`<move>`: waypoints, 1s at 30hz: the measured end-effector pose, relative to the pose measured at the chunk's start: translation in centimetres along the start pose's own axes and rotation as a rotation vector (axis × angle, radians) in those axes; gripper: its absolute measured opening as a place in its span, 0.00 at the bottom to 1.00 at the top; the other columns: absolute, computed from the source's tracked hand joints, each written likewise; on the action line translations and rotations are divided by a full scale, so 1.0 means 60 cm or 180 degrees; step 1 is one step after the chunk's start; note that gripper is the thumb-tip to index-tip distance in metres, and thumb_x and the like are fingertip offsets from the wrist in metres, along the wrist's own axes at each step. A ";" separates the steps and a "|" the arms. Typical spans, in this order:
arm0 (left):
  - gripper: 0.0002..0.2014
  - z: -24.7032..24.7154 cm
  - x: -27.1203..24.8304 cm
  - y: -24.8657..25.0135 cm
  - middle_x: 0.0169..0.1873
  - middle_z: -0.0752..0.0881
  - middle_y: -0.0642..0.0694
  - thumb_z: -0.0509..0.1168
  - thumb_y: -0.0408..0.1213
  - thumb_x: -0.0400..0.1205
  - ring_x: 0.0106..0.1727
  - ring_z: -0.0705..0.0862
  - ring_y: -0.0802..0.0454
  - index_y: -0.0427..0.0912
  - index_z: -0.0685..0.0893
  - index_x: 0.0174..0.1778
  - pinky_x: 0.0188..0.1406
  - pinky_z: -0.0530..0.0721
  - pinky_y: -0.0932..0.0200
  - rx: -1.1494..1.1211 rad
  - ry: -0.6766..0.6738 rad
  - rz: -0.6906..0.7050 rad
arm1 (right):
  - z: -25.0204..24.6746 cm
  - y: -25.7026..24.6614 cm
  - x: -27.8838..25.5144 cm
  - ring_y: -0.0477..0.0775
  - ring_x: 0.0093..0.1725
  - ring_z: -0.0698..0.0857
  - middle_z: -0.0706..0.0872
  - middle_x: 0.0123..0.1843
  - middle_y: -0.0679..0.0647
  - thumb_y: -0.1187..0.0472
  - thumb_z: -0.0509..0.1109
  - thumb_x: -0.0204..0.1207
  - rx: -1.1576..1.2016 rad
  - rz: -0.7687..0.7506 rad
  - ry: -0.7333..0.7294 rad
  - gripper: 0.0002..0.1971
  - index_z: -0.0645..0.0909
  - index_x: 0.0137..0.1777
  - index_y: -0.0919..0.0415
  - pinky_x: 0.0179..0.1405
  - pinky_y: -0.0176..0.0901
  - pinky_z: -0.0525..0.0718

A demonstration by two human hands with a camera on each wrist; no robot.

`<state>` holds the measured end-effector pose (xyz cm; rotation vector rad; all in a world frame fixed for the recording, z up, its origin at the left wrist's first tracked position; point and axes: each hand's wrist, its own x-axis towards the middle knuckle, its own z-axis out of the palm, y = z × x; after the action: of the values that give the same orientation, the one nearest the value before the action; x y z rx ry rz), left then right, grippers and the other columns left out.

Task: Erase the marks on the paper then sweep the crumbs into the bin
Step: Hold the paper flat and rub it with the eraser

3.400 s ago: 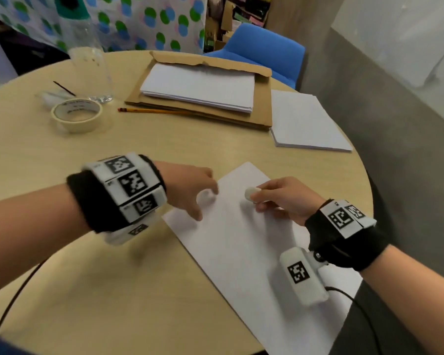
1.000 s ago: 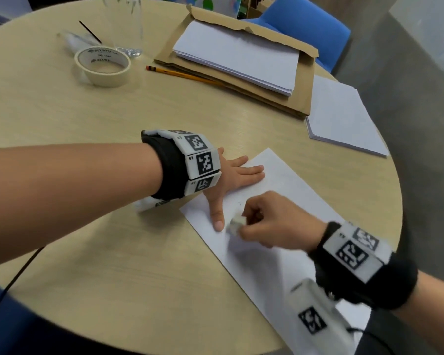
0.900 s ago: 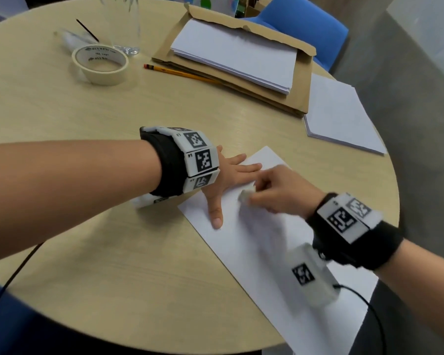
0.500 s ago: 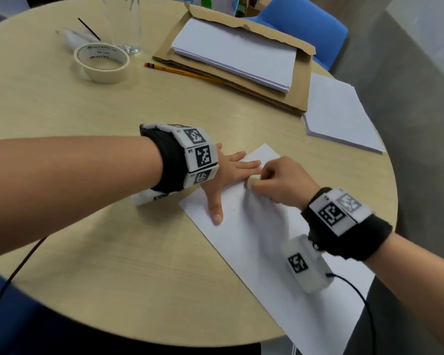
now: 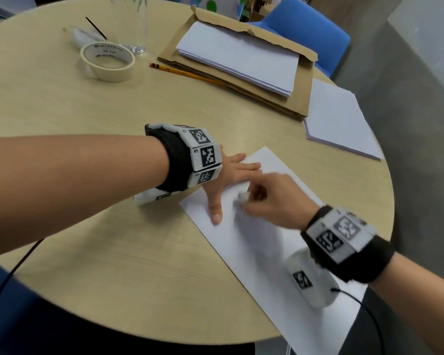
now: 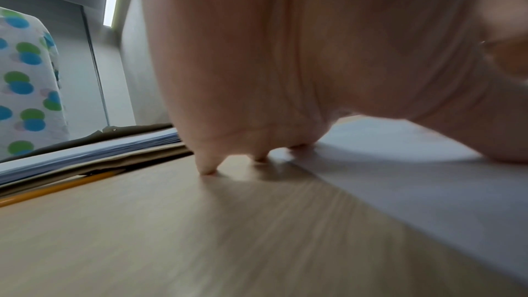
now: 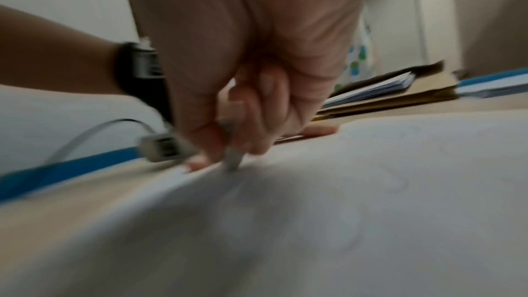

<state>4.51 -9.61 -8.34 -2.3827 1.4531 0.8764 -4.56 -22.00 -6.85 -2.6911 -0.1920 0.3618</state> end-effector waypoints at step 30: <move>0.55 -0.003 -0.002 0.005 0.83 0.42 0.57 0.72 0.60 0.69 0.84 0.42 0.51 0.52 0.42 0.83 0.78 0.48 0.38 -0.0208 0.0359 -0.0065 | -0.044 0.041 -0.005 0.42 0.25 0.82 0.86 0.28 0.46 0.60 0.72 0.72 0.0695 0.0682 -0.0408 0.04 0.81 0.40 0.60 0.29 0.28 0.80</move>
<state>4.27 -9.72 -8.09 -2.5279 1.4586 0.8088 -3.91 -25.30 -5.51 -2.4788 0.0958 0.5854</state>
